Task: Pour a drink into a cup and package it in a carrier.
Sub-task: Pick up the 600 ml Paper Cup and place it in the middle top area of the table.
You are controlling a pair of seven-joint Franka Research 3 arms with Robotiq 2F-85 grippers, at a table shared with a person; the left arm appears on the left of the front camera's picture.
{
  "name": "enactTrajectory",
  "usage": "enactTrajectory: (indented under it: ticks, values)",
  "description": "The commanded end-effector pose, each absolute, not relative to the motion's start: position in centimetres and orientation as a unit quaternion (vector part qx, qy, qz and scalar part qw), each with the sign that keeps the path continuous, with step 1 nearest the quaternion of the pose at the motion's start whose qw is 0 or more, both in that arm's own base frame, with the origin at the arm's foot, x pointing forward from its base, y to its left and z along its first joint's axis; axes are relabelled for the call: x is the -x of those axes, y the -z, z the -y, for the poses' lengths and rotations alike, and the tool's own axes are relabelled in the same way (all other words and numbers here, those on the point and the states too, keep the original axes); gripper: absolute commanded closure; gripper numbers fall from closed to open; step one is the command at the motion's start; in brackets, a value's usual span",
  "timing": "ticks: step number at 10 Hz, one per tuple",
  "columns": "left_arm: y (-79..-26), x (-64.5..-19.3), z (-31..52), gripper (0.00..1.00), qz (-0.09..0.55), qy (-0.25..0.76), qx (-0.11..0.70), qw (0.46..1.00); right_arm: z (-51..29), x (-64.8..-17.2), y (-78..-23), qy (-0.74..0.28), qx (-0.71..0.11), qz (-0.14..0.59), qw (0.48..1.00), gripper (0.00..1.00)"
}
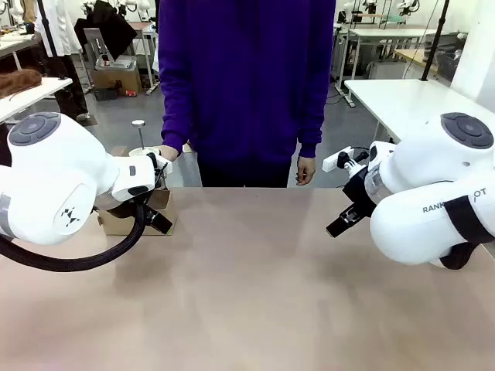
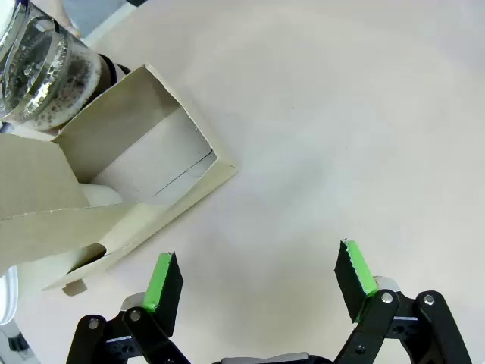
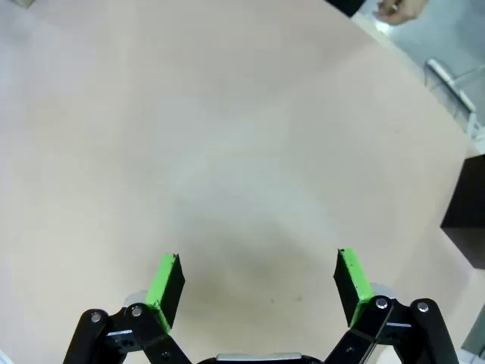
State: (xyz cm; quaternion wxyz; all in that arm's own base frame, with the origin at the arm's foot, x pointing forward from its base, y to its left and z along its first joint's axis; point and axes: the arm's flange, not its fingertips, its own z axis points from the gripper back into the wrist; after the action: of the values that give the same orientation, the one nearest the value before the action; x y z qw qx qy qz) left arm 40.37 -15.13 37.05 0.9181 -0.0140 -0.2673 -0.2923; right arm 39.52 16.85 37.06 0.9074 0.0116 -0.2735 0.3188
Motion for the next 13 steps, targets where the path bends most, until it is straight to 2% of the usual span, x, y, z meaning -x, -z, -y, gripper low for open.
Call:
enactTrajectory:
  ticks: [1,9,13]
  values:
    - [-37.1,-40.4,15.1,0.0,0.267,0.292,0.014,0.918,-16.8,-39.5,-37.1,-0.319,-0.012,0.274,0.907,0.0]
    - [-37.1,-40.4,15.1,0.0,0.267,0.292,0.014,0.918,-16.9,-39.5,-37.0,-0.319,-0.011,0.273,0.907,0.0]
    - [-37.1,-40.4,15.1,0.0,0.267,0.292,0.014,0.918,-13.6,-46.8,-50.6,-0.315,-0.063,0.266,0.909,0.0]
